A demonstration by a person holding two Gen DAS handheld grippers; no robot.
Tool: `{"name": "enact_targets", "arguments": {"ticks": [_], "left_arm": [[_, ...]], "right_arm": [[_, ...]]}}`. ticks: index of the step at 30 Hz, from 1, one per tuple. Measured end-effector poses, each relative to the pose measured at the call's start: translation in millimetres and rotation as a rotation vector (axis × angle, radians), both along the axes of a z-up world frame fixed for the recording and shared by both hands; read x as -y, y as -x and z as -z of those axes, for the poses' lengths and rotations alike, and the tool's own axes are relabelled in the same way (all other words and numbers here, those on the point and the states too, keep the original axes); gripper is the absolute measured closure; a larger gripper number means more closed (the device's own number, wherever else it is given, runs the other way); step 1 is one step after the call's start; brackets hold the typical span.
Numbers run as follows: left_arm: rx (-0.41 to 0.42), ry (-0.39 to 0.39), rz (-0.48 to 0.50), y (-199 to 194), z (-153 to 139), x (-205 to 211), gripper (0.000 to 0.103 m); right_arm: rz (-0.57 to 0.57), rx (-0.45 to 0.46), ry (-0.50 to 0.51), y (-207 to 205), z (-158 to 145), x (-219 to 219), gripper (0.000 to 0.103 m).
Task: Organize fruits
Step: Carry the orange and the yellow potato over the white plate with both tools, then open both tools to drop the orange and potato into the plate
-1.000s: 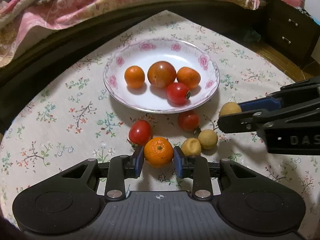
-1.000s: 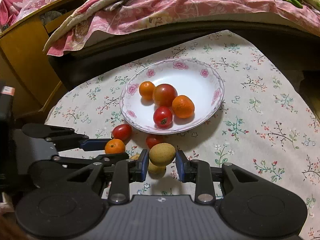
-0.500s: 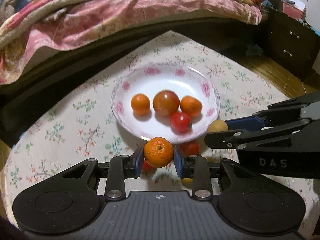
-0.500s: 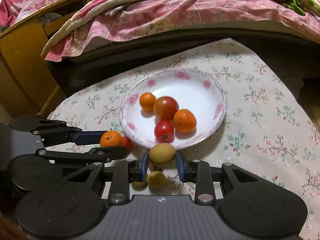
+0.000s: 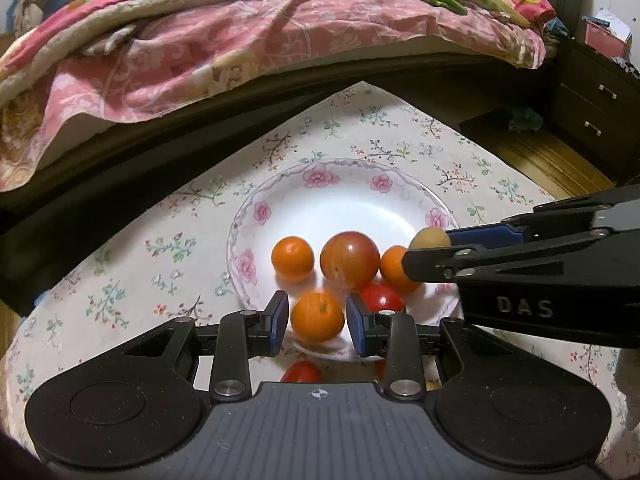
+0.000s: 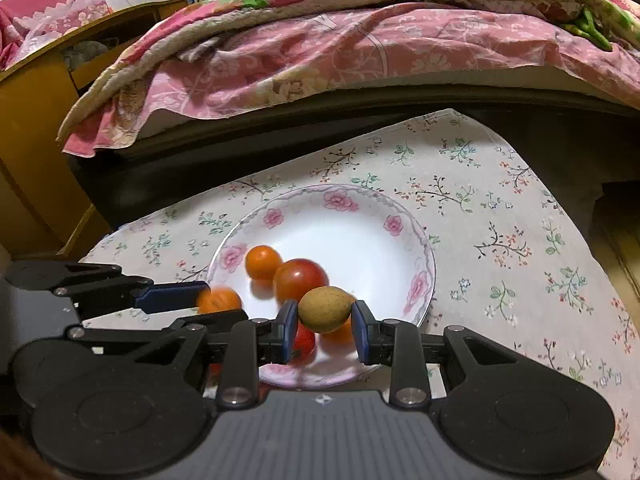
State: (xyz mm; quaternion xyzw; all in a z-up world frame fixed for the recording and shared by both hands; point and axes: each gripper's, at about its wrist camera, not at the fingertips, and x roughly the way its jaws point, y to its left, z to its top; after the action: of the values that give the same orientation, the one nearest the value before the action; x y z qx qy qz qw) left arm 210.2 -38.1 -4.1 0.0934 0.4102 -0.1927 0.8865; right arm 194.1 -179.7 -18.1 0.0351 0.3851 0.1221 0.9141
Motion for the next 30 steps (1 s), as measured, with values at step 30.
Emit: {"name": "enact_targets", "arguments": {"ticks": [30], "left_arm": [[0.025, 0.022, -0.053, -6.4, -7.6, -7.9, 0.031]], "right_arm": [[0.035, -0.007, -0.039, -26.3, 5.3, 12.1, 0.07]]}}
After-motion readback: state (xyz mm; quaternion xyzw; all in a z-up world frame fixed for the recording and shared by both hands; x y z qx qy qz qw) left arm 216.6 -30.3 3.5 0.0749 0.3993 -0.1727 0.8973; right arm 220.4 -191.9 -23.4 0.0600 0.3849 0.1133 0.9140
